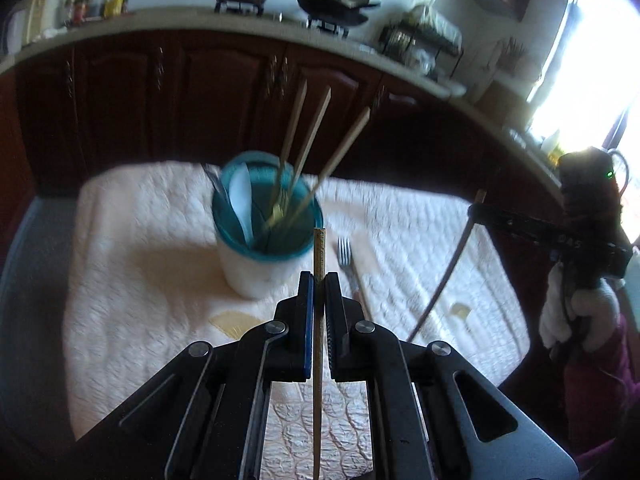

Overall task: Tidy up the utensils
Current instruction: 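Lower both held chopsticks into the floral cup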

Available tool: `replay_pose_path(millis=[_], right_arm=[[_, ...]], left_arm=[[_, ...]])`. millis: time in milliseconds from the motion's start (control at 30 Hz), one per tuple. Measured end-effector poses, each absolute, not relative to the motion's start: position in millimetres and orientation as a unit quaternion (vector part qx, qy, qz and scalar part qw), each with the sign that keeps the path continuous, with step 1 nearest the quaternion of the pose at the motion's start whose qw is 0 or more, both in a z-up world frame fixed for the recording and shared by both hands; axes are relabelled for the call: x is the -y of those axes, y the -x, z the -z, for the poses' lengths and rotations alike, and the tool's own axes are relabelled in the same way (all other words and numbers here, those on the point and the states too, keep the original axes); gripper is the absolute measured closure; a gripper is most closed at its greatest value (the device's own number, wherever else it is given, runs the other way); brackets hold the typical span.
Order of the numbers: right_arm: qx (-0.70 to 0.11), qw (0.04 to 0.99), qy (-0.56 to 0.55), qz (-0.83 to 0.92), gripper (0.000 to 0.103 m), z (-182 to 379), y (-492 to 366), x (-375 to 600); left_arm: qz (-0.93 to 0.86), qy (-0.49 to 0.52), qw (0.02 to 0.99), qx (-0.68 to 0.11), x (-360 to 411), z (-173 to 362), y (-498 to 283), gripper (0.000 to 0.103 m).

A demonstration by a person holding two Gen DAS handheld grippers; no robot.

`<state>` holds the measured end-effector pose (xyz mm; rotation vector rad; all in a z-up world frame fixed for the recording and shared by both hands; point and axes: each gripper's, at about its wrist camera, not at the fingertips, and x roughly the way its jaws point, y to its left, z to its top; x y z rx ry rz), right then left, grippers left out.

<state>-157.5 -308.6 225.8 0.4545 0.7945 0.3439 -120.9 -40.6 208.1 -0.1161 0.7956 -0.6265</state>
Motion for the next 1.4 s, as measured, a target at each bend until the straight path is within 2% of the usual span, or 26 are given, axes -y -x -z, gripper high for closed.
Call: replay_pose_path(millis=[200, 433, 633, 933, 1400], right_arm=[[-0.330, 0.906, -0.206, -0.167, 0.096, -273.2, 128.4, 303.9], [-0.292, 0.930, -0.170, -0.144, 0.096, -307.4, 85.6, 284.3], [-0.284, 0.941, -0.134, -0.126, 0.096, -308.8, 46.7, 268.1], [-0.301, 0.936, -0.129, -0.127, 0.096, -272.4, 19.1, 256.3], [-0.381, 0.901, -0.152, -0.140, 0.096, -194.0, 10.7, 246.3]], left_arm=[[0.274, 0.089, 0.908, -0.303, 13.3, -271.0, 109.8, 0.099], [0.207, 0.092, 0.948, -0.226, 21.8, -301.0, 69.8, 0.099], [0.172, 0.085, 0.961, -0.197, 42.6, -284.6, 29.1, 0.099], [0.137, 0.060, 0.974, -0.169, 61.9, -251.2, -2.7, 0.099], [0.141, 0.040, 0.961, -0.233, 67.5, -196.1, 9.0, 0.099]])
